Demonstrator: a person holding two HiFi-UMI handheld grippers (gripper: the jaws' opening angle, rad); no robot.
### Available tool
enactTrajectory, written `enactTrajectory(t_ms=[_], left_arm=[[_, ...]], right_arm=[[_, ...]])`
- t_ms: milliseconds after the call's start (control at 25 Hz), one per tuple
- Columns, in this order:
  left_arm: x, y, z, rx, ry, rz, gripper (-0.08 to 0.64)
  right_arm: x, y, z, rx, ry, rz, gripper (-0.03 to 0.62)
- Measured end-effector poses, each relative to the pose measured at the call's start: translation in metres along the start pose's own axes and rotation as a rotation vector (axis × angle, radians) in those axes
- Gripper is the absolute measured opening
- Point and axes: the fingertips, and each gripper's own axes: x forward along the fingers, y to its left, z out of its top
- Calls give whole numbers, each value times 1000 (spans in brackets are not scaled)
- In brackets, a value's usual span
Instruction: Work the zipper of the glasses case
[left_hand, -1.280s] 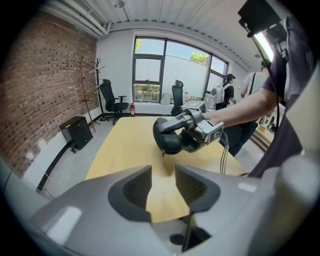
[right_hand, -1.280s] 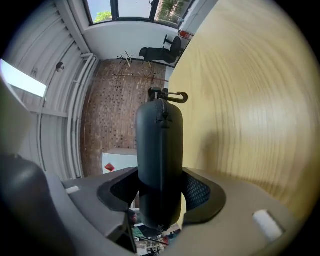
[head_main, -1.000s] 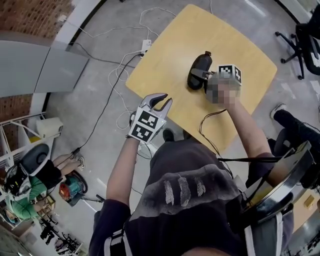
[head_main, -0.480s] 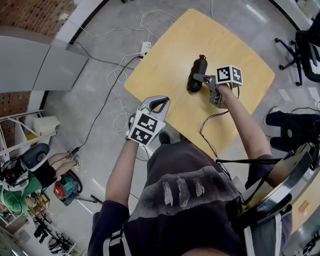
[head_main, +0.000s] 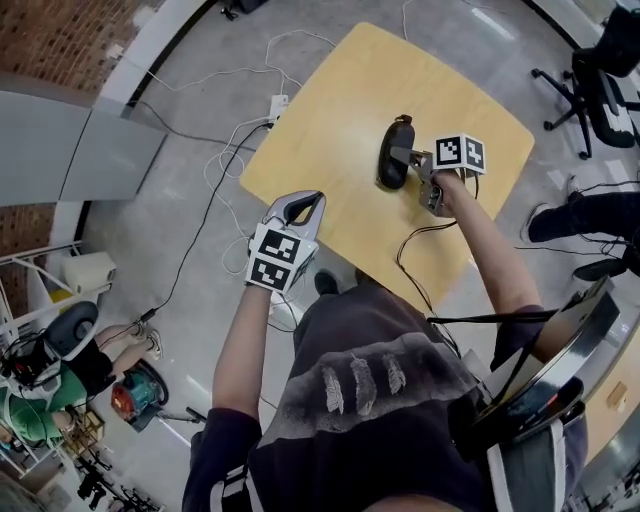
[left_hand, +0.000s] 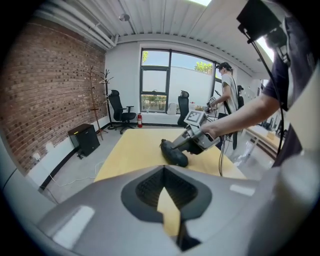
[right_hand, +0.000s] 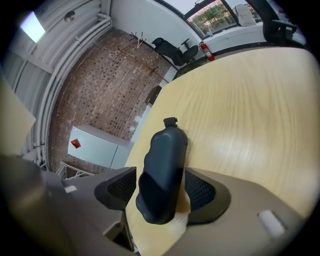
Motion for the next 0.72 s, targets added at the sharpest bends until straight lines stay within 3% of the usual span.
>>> enactTrajectory(t_ms=[400,720], left_arm=[[-24,3,12,3,-56,40,0],[-60,8,16,10,-138,67,0]], right_arm=[[-26,11,8,-63,-74,-49,305],[-48,64,7,-183,-165,-32,219]])
